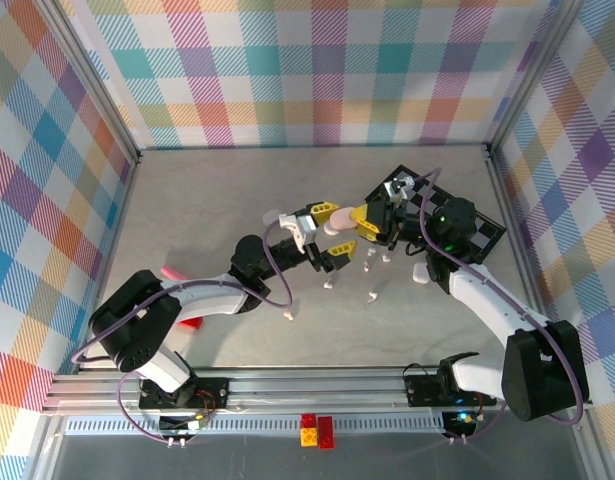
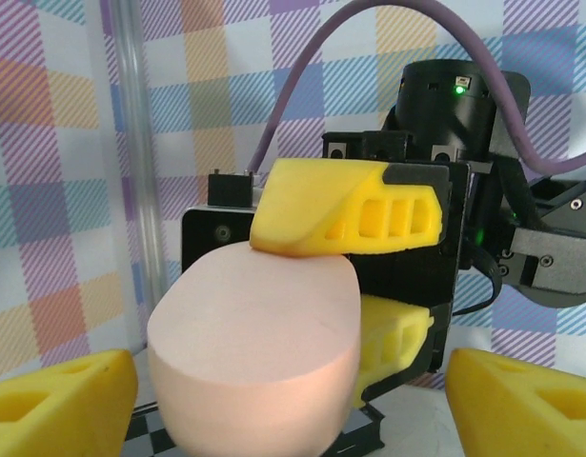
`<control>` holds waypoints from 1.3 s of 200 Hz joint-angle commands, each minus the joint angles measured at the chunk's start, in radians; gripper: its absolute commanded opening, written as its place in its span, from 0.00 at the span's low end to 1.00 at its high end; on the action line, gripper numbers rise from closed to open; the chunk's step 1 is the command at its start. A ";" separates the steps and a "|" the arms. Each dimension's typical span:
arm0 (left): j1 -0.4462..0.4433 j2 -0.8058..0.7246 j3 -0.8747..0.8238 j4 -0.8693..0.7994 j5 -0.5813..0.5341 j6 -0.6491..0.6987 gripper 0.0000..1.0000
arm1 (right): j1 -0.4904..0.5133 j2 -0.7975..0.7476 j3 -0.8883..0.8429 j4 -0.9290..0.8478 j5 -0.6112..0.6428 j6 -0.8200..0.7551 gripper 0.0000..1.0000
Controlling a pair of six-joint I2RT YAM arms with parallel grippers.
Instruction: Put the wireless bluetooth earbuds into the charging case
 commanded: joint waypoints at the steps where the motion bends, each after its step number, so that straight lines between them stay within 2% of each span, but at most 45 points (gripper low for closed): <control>1: 0.011 0.012 0.049 0.062 0.080 -0.026 0.79 | -0.008 -0.017 -0.007 0.090 -0.003 0.039 0.13; 42: 0.011 0.024 0.062 0.063 0.102 -0.023 0.66 | -0.009 -0.015 -0.005 0.094 -0.005 0.040 0.12; 91: 0.011 0.033 0.068 0.063 0.112 -0.027 0.58 | -0.010 -0.018 -0.006 0.093 -0.006 0.042 0.12; 109: 0.011 0.035 0.069 0.062 0.117 -0.029 0.50 | -0.010 -0.020 -0.005 0.081 -0.009 0.035 0.12; 142: 0.011 0.032 0.071 0.063 0.124 -0.032 0.46 | -0.010 -0.024 -0.010 0.068 -0.007 0.026 0.12; 170: 0.012 0.029 0.070 0.062 0.126 -0.034 0.37 | -0.010 -0.030 -0.010 0.039 -0.006 0.004 0.12; 200: 0.011 0.025 0.070 0.061 0.133 -0.035 0.36 | -0.010 -0.043 -0.006 -0.036 -0.007 -0.046 0.13; 218: 0.011 0.027 0.069 0.060 0.138 -0.033 0.36 | -0.010 -0.052 -0.003 -0.071 -0.006 -0.076 0.23; 231: 0.012 0.028 0.066 0.058 0.139 -0.032 0.36 | -0.010 -0.062 0.002 -0.109 -0.002 -0.107 0.25; 249: 0.011 0.026 0.061 0.058 0.142 -0.032 0.36 | -0.010 -0.075 0.014 -0.169 0.000 -0.152 0.24; 260: 0.011 0.024 0.061 0.058 0.142 -0.033 0.36 | -0.010 -0.081 0.023 -0.200 0.000 -0.176 0.15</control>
